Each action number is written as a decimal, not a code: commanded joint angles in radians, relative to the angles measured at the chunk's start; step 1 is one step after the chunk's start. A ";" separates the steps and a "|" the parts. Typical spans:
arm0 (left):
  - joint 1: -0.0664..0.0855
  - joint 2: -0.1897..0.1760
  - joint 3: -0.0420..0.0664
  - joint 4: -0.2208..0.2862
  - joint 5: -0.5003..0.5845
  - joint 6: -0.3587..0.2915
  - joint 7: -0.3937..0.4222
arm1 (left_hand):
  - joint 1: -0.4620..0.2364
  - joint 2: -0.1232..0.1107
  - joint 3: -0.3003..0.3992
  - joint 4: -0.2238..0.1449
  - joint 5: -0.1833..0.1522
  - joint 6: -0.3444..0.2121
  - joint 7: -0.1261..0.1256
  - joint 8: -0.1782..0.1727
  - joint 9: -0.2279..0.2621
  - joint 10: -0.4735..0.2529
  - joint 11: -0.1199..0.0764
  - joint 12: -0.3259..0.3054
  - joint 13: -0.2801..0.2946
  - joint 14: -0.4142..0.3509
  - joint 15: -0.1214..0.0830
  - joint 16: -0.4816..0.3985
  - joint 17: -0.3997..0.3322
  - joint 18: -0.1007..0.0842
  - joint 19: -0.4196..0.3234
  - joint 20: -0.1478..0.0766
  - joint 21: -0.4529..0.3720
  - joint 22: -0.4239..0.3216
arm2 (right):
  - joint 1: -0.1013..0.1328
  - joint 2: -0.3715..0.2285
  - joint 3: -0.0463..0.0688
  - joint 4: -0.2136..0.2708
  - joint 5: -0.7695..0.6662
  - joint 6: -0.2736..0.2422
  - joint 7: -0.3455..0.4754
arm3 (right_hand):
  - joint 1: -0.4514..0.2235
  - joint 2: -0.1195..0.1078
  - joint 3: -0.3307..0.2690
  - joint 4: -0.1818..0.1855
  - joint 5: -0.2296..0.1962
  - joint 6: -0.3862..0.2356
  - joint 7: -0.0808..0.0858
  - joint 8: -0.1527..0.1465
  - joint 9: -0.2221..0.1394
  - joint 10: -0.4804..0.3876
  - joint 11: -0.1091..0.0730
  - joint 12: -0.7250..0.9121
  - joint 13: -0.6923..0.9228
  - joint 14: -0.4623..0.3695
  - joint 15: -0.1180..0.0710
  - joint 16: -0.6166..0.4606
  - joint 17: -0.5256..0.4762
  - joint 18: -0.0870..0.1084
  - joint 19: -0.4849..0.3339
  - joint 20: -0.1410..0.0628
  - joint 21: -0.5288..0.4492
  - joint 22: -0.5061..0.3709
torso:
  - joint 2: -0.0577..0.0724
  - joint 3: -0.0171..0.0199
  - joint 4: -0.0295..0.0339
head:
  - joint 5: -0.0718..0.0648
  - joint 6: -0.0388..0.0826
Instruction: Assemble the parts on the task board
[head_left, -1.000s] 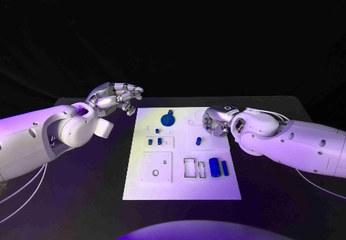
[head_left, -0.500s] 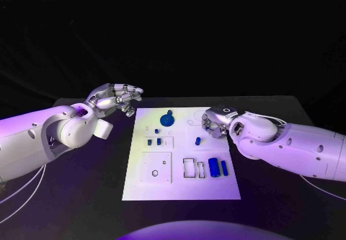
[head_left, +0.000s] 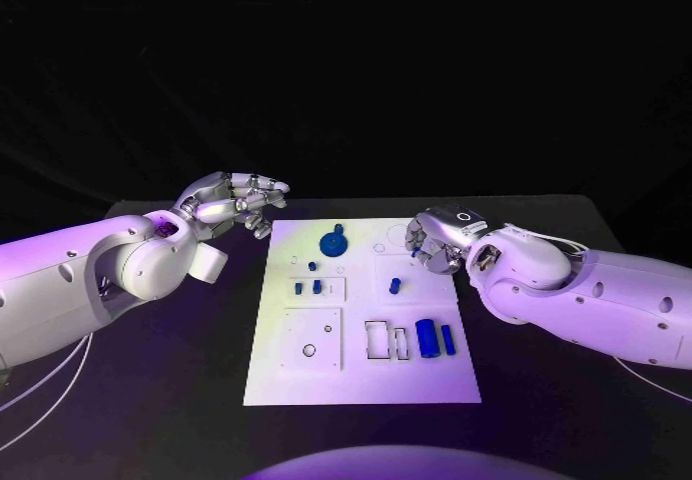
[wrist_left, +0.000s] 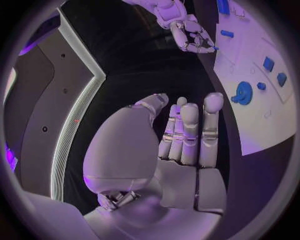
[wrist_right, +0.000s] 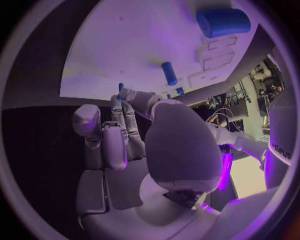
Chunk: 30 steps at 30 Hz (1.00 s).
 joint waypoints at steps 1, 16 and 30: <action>0.000 0.003 0.001 0.000 0.002 0.018 -0.001 | -0.003 -0.009 0.006 0.000 -0.003 -0.012 -0.001 0.001 0.001 0.001 0.008 -0.006 -0.001 0.005 0.003 0.005 -0.002 0.014 0.007 0.003 -0.002 0.046 | 0.006 -0.014 0.002 0.032 0.013 -0.046 -0.011 | 0.008 0.001 0.008 0.000 0.002 0.010 0.000 0.002 0.001 0.055 -0.051 0.013 0.084 0.038 -0.007 0.004 0.001 -0.009 -0.002 -0.003 0.004 0.001 | 0.002 0.0010 0.0003 | 0.001 0.004; 0.000 0.014 0.001 -0.007 0.054 0.027 0.000 | -0.005 -0.010 0.008 0.000 -0.002 -0.021 0.000 0.001 0.001 0.003 0.009 -0.005 -0.002 0.006 0.003 0.007 0.001 0.014 0.008 0.003 -0.002 0.047 | 0.005 0.033 0.004 0.174 0.055 -0.041 -0.003 | 0.007 0.000 0.010 0.000 0.002 0.010 0.000 0.001 0.003 0.055 -0.052 0.013 0.085 0.038 -0.008 0.004 0.000 -0.009 -0.003 -0.003 0.003 0.000 | 0.002 0.0006 0.0019 | 0.056 -0.010; 0.000 0.036 0.001 -0.013 0.065 0.034 -0.003 | -0.005 -0.010 0.009 0.000 -0.001 -0.024 0.001 0.002 0.002 0.005 0.009 -0.005 -0.001 0.006 0.003 0.007 0.001 0.014 0.008 0.004 -0.003 0.047 | -0.057 0.137 0.000 0.160 0.056 -0.010 0.017 | 0.006 0.001 0.013 -0.001 0.004 0.010 0.000 0.001 0.004 0.054 -0.052 0.012 0.086 0.036 -0.009 0.001 -0.008 -0.009 -0.004 -0.003 0.003 0.001 | 0.002 -0.0010 0.0008 | 0.099 -0.027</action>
